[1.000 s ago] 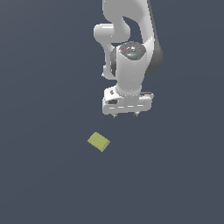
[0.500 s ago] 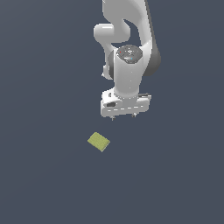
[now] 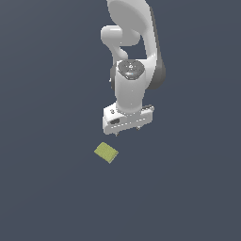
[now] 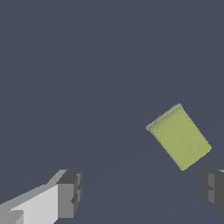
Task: Pick up the object and move it to a goal position.
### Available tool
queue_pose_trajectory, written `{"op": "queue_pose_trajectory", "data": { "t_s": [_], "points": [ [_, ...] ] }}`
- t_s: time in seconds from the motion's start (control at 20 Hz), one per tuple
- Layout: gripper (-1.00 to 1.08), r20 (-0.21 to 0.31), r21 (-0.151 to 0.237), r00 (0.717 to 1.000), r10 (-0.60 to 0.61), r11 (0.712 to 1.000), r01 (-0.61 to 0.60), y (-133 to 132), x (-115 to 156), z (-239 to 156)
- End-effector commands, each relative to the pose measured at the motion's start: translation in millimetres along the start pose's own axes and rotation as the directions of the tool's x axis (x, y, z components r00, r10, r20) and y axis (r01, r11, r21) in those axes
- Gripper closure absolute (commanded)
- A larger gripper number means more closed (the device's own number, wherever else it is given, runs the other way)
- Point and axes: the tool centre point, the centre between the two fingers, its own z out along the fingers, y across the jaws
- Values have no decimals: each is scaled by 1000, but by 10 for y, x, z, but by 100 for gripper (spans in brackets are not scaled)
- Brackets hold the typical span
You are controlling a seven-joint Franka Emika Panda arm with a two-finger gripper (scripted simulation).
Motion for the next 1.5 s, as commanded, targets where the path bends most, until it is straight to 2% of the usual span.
{"op": "queue_pose_trajectory", "data": {
  "t_s": [0.0, 0.25, 0.55, 1.05, 1.45],
  "points": [
    [-92, 1, -2, 998, -55, 998, 55, 92, 11, 77],
    [-92, 4, -6, 986, -167, 986, 167, 275, 29, 234],
    [-92, 7, -9, 954, -299, 954, 299, 494, 38, 427],
    [-92, 11, -9, 866, -501, 866, 501, 846, 20, 753],
    [-92, 12, -8, 801, -599, 800, 599, 1031, -5, 933]
  ]
}}
